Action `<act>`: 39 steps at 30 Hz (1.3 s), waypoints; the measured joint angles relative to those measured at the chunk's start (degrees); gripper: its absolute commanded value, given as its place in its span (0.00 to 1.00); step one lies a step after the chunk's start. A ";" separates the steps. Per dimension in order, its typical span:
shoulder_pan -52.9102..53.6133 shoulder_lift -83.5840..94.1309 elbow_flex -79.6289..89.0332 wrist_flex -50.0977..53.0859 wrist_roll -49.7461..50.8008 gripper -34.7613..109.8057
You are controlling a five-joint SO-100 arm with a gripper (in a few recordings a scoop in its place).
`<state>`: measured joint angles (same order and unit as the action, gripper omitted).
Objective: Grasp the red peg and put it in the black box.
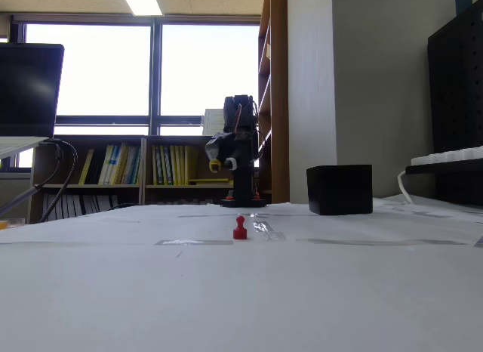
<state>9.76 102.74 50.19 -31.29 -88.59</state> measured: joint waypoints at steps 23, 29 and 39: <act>-2.72 33.93 22.15 -19.16 1.32 0.47; -2.64 37.44 25.49 -21.18 -0.18 0.47; -2.55 42.19 34.10 -18.81 -1.23 0.47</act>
<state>7.21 144.93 84.29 -50.10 -89.82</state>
